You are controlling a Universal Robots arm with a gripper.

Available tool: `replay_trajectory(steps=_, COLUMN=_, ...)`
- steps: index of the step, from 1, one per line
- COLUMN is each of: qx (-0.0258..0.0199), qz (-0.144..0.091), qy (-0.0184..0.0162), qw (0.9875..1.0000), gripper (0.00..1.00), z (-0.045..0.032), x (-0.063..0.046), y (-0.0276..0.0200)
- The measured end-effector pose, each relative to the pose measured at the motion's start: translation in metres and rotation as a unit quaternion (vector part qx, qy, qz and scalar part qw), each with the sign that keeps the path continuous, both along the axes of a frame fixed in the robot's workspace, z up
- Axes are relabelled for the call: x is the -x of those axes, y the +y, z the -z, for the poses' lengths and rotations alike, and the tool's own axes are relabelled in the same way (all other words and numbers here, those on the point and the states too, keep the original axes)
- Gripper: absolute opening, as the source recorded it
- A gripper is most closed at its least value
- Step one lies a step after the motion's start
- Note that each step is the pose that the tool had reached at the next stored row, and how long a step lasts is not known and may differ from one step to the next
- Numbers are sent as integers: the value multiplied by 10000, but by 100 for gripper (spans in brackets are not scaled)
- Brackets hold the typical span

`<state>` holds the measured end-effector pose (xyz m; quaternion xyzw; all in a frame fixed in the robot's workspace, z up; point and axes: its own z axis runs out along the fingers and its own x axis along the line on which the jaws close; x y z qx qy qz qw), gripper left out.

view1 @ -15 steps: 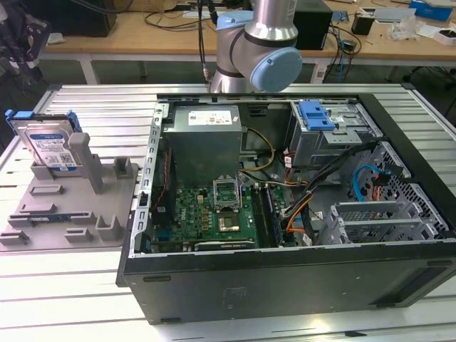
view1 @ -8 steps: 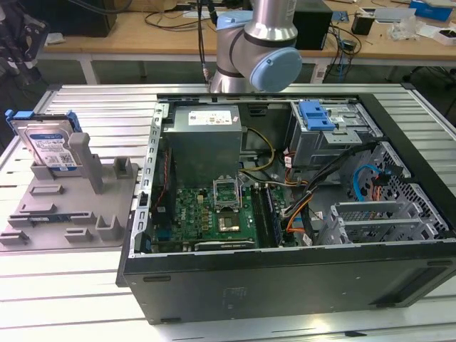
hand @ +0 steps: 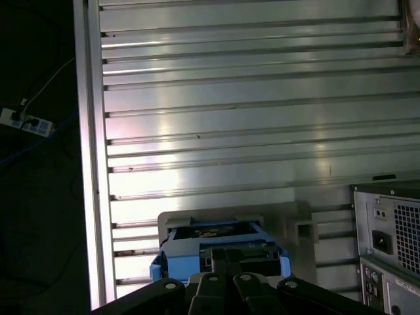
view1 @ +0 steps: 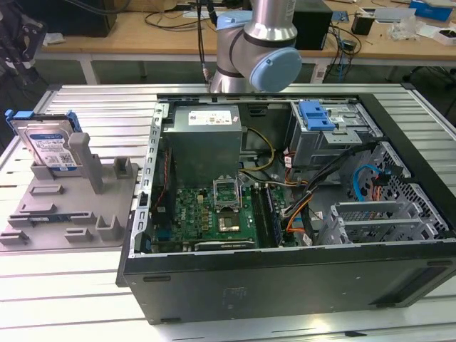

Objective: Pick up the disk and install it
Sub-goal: 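Pick up the disk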

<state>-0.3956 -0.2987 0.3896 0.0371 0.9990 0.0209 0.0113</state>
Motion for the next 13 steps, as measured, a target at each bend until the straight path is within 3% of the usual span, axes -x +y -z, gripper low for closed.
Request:
replay_trajectory(steps=1, qx=29, qz=-116, qy=29, qw=9999, gripper=11, z=3, x=0, y=0)
replay_trajectory(steps=5, qx=53, qz=-505, qy=62, qw=9987, gripper=11, z=8, x=0, y=0)
replay_trajectory(steps=7, qx=71, qz=-758, qy=84, qw=9971, gripper=11, z=12, x=0, y=0)
replay_trajectory(steps=9, qx=118, qz=-1044, qy=104, qw=9944, gripper=11, z=18, x=1, y=0)
replay_trajectory(steps=10, qx=178, qz=-1292, qy=118, qw=9914, gripper=11, z=23, x=2, y=0)
replay_trajectory(steps=12, qx=221, qz=-1460, qy=126, qw=9890, gripper=11, z=26, x=4, y=0)
replay_trajectory(steps=13, qx=260, qz=-1623, qy=134, qw=9863, gripper=11, z=29, x=6, y=0)
